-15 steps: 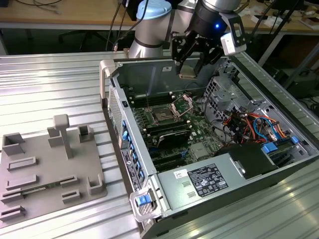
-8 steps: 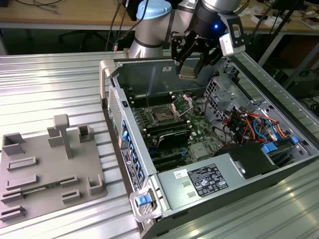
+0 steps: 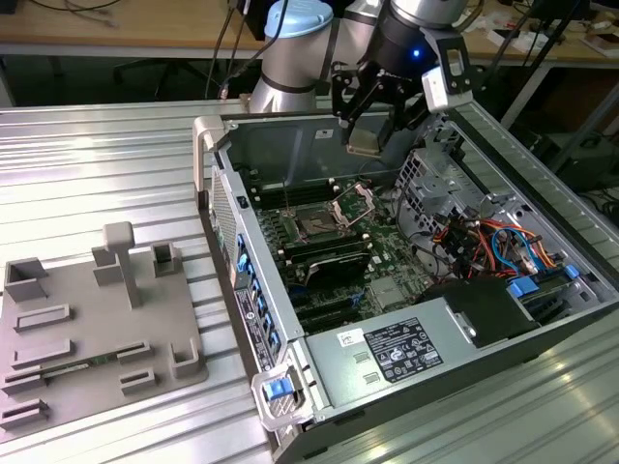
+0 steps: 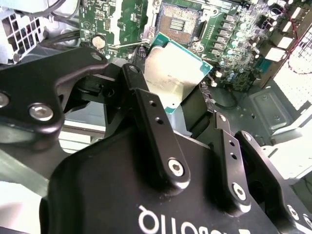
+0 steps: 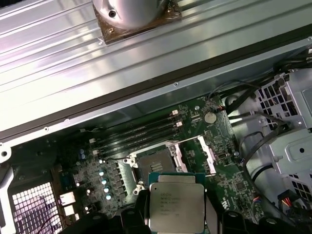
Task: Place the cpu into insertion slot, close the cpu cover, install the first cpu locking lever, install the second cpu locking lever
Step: 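Place the cpu into insertion slot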
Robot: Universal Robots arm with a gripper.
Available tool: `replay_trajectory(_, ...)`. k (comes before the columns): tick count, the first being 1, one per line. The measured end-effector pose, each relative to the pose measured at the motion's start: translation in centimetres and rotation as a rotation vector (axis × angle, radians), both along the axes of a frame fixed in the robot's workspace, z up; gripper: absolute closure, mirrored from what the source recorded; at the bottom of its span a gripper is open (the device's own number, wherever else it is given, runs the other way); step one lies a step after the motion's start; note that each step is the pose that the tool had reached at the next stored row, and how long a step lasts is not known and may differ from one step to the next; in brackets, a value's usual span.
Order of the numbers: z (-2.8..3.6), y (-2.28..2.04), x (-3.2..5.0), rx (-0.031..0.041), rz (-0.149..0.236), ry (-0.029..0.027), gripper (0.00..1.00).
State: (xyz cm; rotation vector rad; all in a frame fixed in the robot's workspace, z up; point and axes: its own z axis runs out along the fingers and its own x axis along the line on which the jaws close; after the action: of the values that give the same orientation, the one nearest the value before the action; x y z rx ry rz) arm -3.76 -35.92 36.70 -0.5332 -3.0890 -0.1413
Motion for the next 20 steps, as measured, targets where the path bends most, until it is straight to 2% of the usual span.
replay_trajectory(20, -0.64, 0.0, 0.0, -0.0011, -0.149, 0.0001, 0.45)
